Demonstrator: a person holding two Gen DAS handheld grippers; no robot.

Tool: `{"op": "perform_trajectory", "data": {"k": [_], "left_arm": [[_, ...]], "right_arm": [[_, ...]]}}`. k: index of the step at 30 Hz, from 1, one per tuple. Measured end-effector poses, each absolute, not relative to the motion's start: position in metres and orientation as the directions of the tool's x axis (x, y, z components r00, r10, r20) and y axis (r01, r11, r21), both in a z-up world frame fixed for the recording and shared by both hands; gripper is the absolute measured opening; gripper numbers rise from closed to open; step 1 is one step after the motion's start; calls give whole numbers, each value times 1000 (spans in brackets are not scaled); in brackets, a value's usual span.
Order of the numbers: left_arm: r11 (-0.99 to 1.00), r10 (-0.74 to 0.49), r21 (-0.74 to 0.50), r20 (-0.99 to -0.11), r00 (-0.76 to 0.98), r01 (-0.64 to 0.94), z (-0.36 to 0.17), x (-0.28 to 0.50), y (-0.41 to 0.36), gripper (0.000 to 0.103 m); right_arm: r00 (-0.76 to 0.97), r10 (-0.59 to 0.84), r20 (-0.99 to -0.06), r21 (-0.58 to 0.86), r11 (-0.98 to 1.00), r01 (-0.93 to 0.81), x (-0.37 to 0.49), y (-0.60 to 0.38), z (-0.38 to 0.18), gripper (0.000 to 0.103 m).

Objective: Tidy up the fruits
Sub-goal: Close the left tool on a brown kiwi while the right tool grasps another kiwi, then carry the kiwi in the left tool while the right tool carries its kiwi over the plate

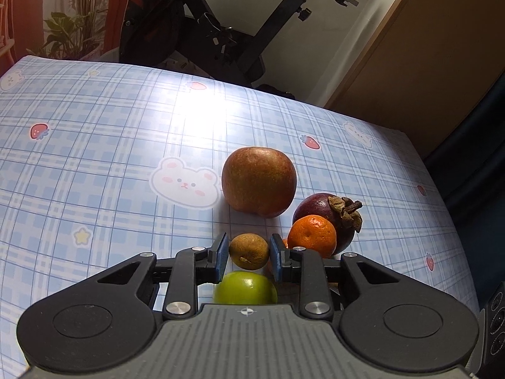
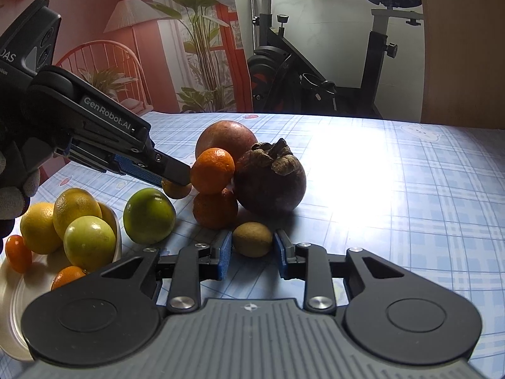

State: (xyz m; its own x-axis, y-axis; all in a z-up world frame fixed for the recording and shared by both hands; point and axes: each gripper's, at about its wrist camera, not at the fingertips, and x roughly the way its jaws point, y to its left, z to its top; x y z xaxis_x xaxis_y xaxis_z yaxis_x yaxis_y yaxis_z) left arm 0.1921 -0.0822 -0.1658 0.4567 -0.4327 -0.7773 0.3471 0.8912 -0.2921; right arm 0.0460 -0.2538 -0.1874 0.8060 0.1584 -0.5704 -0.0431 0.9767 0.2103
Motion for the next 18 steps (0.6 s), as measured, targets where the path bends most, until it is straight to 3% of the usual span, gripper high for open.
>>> {"op": "perform_trajectory", "data": {"k": [18], "left_arm": [[880, -443, -226, -708, 550, 418, -126, 139, -55, 30]], "right_arm": [[814, 206, -542, 259, 963, -71, 5, -231, -172, 31]]}}
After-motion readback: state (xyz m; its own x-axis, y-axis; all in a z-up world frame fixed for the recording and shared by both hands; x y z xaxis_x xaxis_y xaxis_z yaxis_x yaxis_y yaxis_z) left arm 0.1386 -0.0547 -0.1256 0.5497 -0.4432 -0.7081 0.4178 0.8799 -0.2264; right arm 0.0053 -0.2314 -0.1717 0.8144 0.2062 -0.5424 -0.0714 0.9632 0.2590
